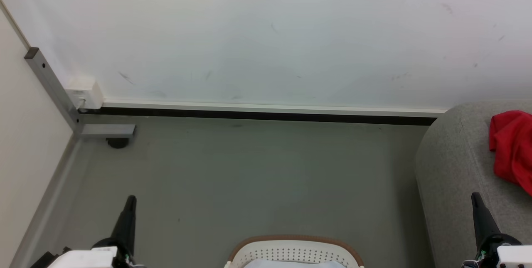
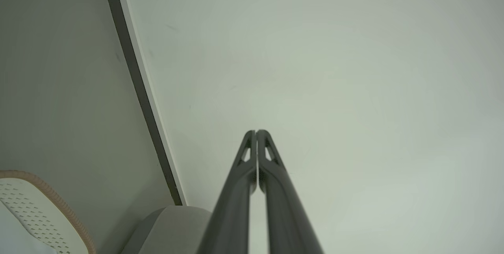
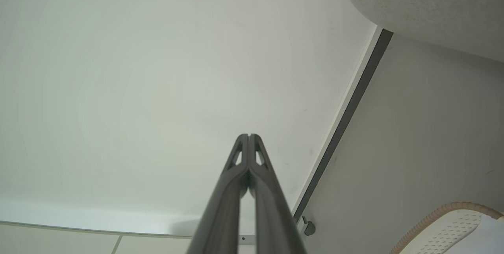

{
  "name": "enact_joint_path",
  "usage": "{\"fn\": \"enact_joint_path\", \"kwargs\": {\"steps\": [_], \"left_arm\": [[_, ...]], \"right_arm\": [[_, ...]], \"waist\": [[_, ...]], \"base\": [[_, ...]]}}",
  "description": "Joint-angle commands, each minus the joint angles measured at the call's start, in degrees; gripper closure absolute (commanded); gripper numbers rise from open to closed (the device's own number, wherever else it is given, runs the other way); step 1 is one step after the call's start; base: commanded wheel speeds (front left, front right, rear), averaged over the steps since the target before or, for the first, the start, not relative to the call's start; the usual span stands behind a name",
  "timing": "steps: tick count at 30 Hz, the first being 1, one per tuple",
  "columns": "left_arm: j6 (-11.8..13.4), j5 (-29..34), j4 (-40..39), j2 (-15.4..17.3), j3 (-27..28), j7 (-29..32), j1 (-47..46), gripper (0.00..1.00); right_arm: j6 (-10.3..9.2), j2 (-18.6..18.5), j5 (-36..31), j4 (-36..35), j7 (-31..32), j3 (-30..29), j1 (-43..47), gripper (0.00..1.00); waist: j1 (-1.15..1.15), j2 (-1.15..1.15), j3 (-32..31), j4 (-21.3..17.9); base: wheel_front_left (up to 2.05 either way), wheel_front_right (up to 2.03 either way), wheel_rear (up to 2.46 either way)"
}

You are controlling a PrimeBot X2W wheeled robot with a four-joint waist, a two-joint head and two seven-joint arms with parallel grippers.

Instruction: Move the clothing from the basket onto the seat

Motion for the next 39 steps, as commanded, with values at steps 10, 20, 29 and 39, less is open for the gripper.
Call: {"fn": "enact_joint_path", "kwargs": {"steps": [10, 20, 29, 39], "left_arm": [[-0.6, -4.8, -0.2, 0.1, 0.4, 1.2, -1.3, 1.00], [-0.5, -4.7, -0.2, 0.1, 0.4, 1.2, -1.2, 1.00], [-0.5, -4.7, -0.2, 0.1, 0.4, 1.2, -1.2, 1.00], [-0.5, -4.7, -0.2, 0.1, 0.4, 1.2, -1.2, 1.00]], "right_arm": [[-0.12, -0.5, 4.6, 0.2, 1.3, -0.3, -1.5, 1.00], [-0.12, -0.5, 4.3, 0.2, 1.2, -0.3, -1.5, 1.00], [-0.12, -0.5, 4.3, 0.2, 1.2, -0.3, -1.5, 1.00], [-0.12, -0.5, 4.3, 0.2, 1.2, -0.3, -1.5, 1.00]], "waist": [[0.00, 0.00, 0.3, 0.2], [0.00, 0.00, 0.3, 0.2], [0.00, 0.00, 0.3, 0.2], [0.00, 0.00, 0.3, 0.2]], "base": [[0.00, 0.00, 0.00], [0.00, 0.00, 0.00], [0.00, 0.00, 0.00], [0.00, 0.00, 0.00]]}}
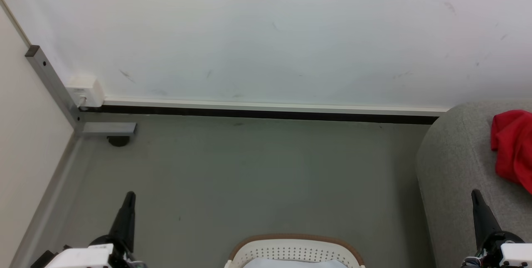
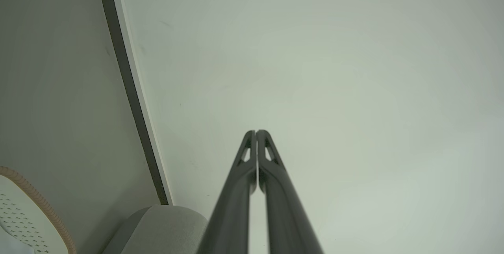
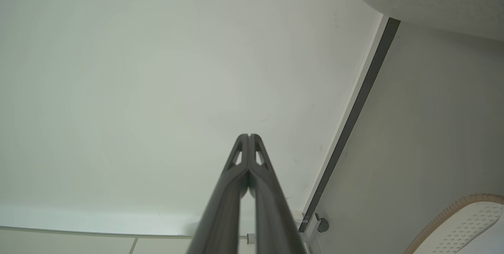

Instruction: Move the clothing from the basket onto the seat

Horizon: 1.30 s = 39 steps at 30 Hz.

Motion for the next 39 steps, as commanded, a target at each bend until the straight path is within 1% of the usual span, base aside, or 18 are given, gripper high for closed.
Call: {"fn": "enact_joint_path", "kwargs": {"steps": [1, 39], "left_arm": [[-0.3, -0.8, -0.1, 0.1, 0.1, 0.2, -0.5, 1.00], [-0.3, -0.8, -0.1, 0.1, 0.1, 0.2, -0.5, 1.00]], "right_arm": [[-0.12, -0.4, 0.1, 0.1, 0.2, -0.2, -0.8, 1.00], [-0.12, -0.4, 0.1, 0.1, 0.2, -0.2, -0.8, 1.00]], "waist": [[0.00, 0.00, 0.0, 0.0], [0.00, 0.00, 0.0, 0.0]], "base": [[0.00, 0.00, 0.00], [0.00, 0.00, 0.00]]}}
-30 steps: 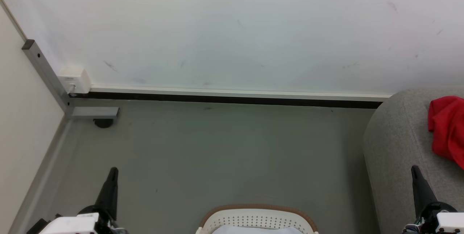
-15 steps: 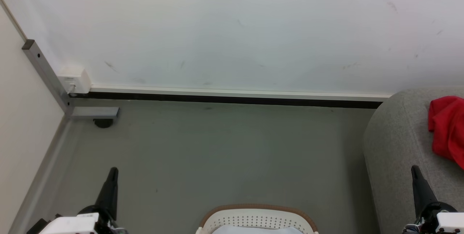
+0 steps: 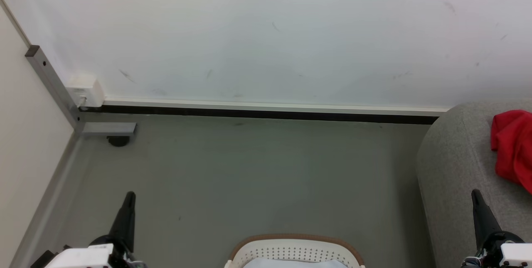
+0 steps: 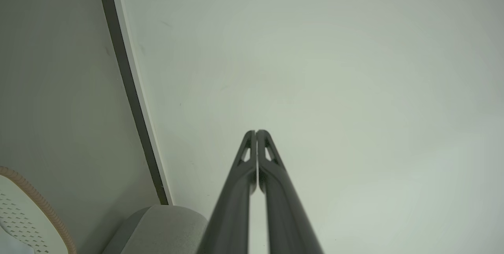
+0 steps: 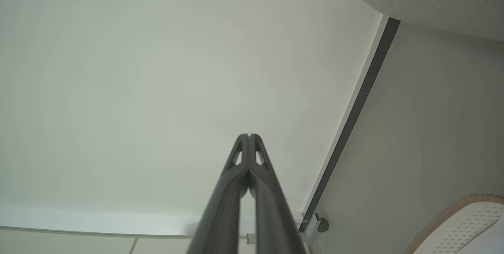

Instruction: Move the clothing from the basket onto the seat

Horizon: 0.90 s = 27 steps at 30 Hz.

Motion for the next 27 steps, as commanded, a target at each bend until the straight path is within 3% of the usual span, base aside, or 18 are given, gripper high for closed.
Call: {"fn": "enact_joint_path", "kwargs": {"steps": [1, 27], "left_arm": [[-0.3, -0.8, -0.1, 0.1, 0.1, 0.2, -0.5, 1.00], [-0.3, -0.8, -0.1, 0.1, 0.1, 0.2, -0.5, 1.00]], "right_arm": [[-0.12, -0.4, 0.1, 0.1, 0.2, -0.2, -0.8, 1.00], [-0.12, -0.4, 0.1, 0.1, 0.2, -0.2, -0.8, 1.00]], "waist": [[0.00, 0.00, 0.0, 0.0], [0.00, 0.00, 0.0, 0.0]], "base": [[0.00, 0.00, 0.00], [0.00, 0.00, 0.00]]}}
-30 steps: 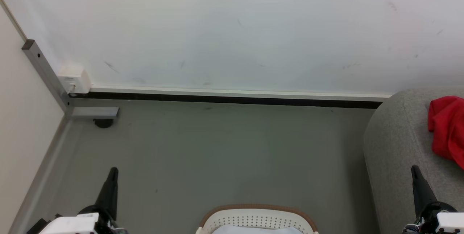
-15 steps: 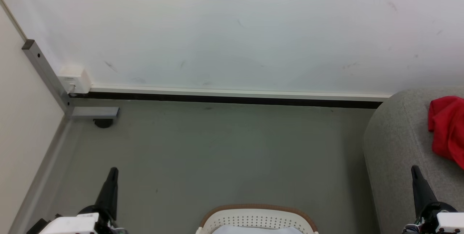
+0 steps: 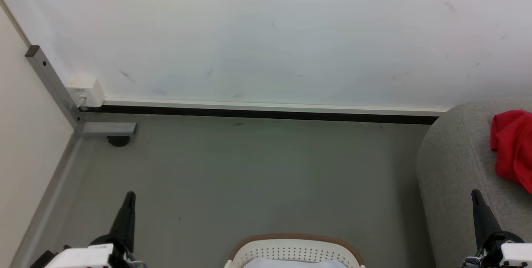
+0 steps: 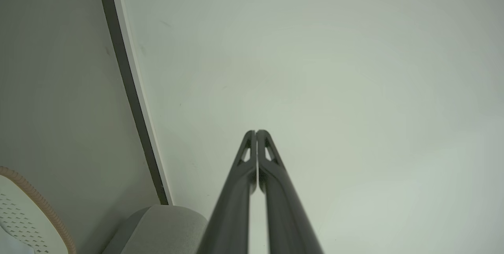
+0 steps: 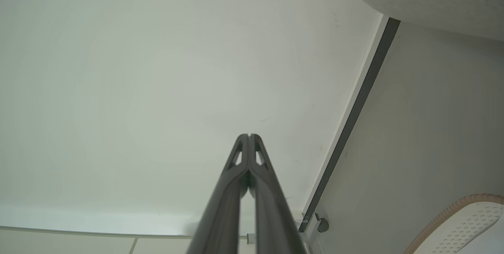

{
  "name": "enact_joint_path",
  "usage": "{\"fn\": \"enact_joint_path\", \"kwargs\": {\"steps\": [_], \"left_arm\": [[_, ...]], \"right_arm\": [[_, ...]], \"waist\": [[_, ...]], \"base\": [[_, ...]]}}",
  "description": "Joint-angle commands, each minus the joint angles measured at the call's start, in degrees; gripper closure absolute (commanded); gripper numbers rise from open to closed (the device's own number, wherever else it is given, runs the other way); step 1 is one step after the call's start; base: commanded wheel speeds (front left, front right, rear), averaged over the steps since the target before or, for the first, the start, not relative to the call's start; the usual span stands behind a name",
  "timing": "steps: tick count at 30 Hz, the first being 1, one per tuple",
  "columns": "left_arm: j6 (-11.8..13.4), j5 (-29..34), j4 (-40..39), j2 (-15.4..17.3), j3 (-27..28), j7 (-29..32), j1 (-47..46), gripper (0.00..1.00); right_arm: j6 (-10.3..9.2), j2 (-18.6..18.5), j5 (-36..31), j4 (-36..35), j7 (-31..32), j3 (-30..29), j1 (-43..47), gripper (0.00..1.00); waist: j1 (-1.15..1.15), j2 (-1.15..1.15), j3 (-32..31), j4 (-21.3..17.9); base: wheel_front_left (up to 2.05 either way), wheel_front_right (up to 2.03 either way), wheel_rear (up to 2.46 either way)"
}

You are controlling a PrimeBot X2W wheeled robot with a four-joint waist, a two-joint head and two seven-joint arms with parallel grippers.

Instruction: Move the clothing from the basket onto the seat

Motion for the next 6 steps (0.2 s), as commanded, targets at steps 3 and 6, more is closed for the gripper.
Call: {"fn": "enact_joint_path", "kwargs": {"steps": [3, 6], "left_arm": [[-0.3, -0.8, -0.1, 0.1, 0.1, 0.2, -0.5, 1.00], [-0.3, -0.8, -0.1, 0.1, 0.1, 0.2, -0.5, 1.00]], "right_arm": [[-0.12, -0.4, 0.1, 0.1, 0.2, -0.2, -0.8, 1.00], [-0.12, -0.4, 0.1, 0.1, 0.2, -0.2, -0.8, 1.00]], "waist": [[0.00, 0.00, 0.0, 0.0], [0.00, 0.00, 0.0, 0.0]], "base": [[0.00, 0.00, 0.00], [0.00, 0.00, 0.00]]}}
